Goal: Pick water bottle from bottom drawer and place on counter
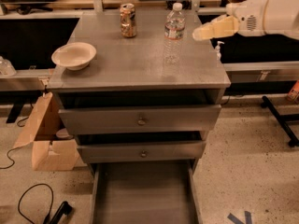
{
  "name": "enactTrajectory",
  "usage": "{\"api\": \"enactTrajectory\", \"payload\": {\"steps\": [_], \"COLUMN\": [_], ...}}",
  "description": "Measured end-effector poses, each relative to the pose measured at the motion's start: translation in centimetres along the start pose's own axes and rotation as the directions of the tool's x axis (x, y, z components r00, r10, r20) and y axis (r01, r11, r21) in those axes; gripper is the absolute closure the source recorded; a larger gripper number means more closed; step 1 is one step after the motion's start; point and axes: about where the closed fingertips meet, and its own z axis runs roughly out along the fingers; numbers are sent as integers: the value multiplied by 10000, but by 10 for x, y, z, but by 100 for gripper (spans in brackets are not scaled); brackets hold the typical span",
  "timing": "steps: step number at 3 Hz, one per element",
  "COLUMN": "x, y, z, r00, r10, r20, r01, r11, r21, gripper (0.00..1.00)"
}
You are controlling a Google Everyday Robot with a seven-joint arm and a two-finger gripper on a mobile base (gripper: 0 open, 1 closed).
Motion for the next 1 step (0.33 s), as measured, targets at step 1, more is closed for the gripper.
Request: {"api": "enactTrajectory", "payload": {"steps": [1], "x": [3], "y": [28], "z": [-78], "r00": [9855], "r10": [-529], "r20": [-1611], "r01": [666], "r11": [9945], "r21": [813], "gripper": [0]}}
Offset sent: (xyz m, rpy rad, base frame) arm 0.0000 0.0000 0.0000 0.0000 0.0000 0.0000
